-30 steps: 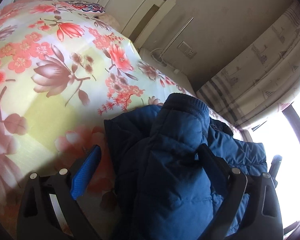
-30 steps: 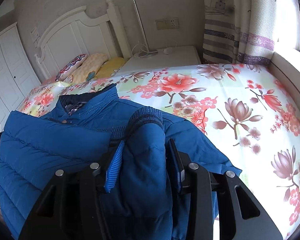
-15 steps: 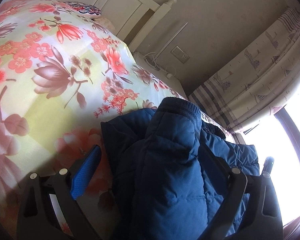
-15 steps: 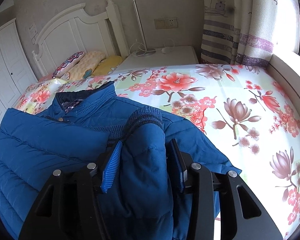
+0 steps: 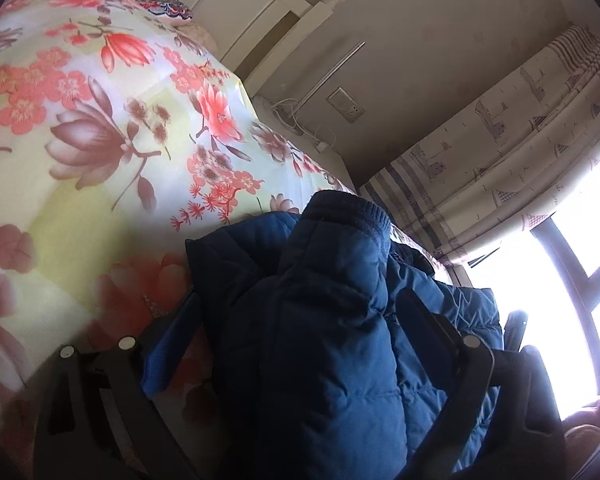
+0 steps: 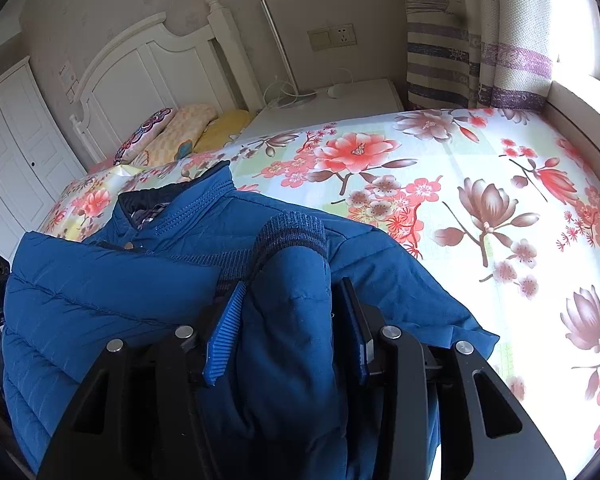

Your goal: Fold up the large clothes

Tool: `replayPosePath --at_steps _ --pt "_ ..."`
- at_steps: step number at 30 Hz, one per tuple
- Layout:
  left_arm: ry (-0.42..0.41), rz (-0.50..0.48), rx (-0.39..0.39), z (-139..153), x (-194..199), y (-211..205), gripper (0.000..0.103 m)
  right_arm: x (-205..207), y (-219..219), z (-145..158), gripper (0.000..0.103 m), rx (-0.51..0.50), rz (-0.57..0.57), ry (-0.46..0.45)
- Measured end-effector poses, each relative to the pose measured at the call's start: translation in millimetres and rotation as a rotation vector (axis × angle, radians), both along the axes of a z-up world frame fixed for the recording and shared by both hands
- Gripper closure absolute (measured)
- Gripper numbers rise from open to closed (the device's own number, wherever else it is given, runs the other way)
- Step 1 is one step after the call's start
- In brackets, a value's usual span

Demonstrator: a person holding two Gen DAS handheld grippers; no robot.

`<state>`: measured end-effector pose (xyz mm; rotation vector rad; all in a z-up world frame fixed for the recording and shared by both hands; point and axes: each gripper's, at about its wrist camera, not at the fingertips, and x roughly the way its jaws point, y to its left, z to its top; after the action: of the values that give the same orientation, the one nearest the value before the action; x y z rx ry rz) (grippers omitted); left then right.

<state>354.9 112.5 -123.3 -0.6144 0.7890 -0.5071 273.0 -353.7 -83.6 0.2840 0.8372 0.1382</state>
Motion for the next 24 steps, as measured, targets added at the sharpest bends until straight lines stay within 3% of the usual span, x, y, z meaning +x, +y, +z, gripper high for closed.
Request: replayPosePath --at_steps 6,10,12,14,16,20,24 --pt "-0.021 0.051 0.071 13.9 -3.7 -2.4 0.007 -1.3 1.9 3.8 0.067 -0.015 0.000 -0.012" --pt "-0.043 0.030 0.324 46.8 4.2 -30.2 0.011 -13.5 19.2 21.3 0.072 -0.142 0.009 -0.078" --pt "-0.020 -0.039 0.396 50.6 13.6 -45.9 0.059 -22.2 20.8 33.9 0.078 -0.157 -0.006 -0.115" --pt "0.012 -0.062 0.439 46.7 16.4 -56.8 0.079 -35.3 17.1 50.7 0.080 -0.120 -0.025 -0.160" --pt "-0.043 -0.041 0.440 52.6 0.5 -55.5 0.088 -52.1 18.9 68.4 0.081 -0.128 -0.038 -0.209" --pt "-0.129 0.037 0.335 78.0 -35.8 -32.4 0.089 -80.4 22.5 95.0 0.082 -0.107 -0.048 -0.280" --pt "-0.190 0.018 0.354 111.3 -29.4 -39.8 0.089 -76.9 20.3 124.3 0.083 -0.124 -0.088 -0.343"
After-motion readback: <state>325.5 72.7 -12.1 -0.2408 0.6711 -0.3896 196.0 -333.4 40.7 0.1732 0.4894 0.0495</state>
